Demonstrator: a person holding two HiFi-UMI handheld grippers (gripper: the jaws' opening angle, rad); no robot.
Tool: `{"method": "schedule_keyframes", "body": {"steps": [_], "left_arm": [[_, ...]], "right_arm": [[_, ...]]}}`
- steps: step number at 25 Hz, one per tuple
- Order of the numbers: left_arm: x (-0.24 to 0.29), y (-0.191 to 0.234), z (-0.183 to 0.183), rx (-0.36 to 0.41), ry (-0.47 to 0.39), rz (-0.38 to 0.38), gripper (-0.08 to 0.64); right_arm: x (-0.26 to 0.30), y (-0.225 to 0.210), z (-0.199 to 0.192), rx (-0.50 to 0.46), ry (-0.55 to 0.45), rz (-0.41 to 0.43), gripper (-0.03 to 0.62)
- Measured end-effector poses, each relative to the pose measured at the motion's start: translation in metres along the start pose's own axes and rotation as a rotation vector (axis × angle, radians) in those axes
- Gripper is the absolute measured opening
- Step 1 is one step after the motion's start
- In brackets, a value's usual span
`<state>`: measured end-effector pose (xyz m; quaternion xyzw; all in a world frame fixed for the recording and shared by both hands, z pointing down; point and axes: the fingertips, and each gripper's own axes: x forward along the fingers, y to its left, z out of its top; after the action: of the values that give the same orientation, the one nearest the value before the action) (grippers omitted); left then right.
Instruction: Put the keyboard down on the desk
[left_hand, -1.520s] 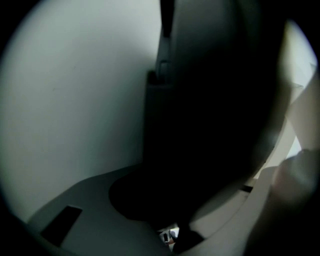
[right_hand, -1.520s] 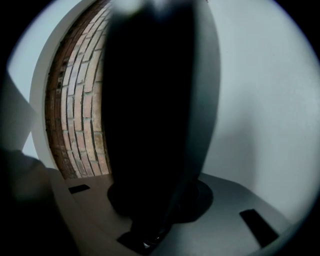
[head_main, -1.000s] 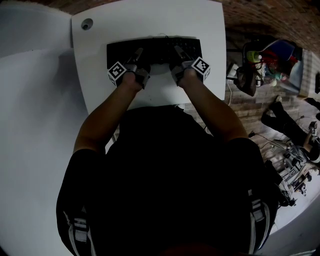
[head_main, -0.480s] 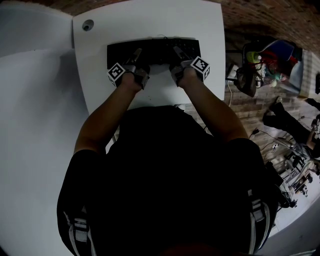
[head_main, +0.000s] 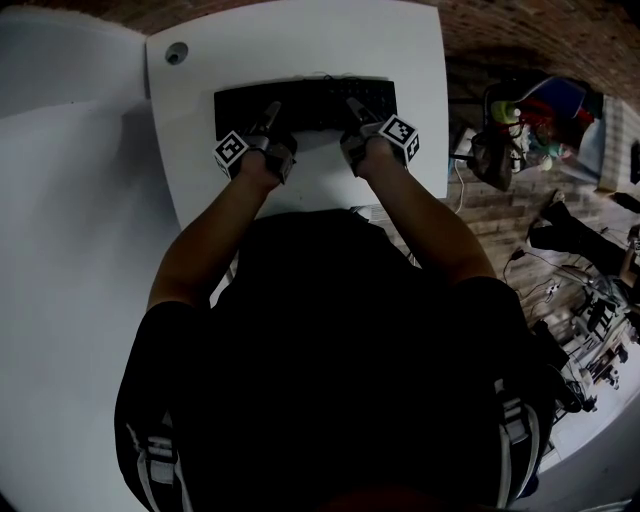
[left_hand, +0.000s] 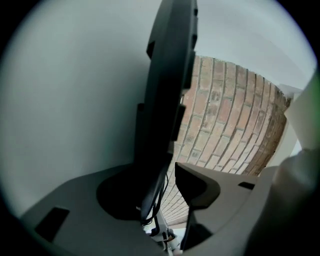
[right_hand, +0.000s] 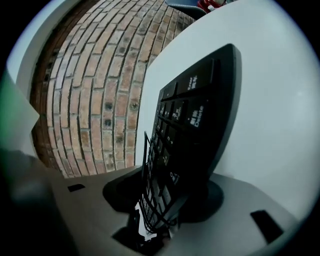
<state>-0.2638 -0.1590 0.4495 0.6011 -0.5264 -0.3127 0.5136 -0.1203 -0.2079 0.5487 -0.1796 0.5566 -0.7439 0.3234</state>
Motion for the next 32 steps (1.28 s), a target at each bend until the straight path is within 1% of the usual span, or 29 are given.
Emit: {"method": "schedule_keyframes", "body": {"steps": [2, 5, 8, 12, 17, 24, 28, 32], "left_arm": [[-0.002, -0.001, -0.001, -0.001, 0.003, 0.003, 0.212], [-0.011, 0.007, 0.001, 0.007, -0.003, 0.04, 0.221], [-0.023, 0.006, -0.001, 0.003, -0.01, 0.063, 0.229], [-0.03, 0.007, -0.007, 0.039, 0.003, 0.095, 0.235], [-0.047, 0.003, -0.005, 0.045, -0.001, 0.103, 0.236], [-0.047, 0.005, -0.007, 0.038, -0.015, 0.095, 0.241], [-0.052, 0.003, -0.012, 0.061, -0.011, 0.107, 0.241], [-0.056, -0.004, -0.021, 0.094, 0.027, 0.103, 0.241]], "right_arm": [[-0.002, -0.001, 0.001, 0.003, -0.008, -0.013, 0.198], [-0.007, -0.005, -0.003, 0.01, -0.014, -0.036, 0.204], [-0.016, -0.006, -0.011, 0.011, -0.011, -0.054, 0.207], [-0.027, -0.009, -0.012, 0.031, 0.0, -0.089, 0.215], [-0.039, -0.007, -0.023, 0.042, 0.011, -0.107, 0.221], [-0.053, -0.012, -0.014, 0.011, 0.012, -0.111, 0.221], [-0.065, -0.013, -0.016, -0.025, 0.029, -0.137, 0.221], [-0.073, -0.009, -0.015, -0.088, 0.047, -0.149, 0.221]]}}
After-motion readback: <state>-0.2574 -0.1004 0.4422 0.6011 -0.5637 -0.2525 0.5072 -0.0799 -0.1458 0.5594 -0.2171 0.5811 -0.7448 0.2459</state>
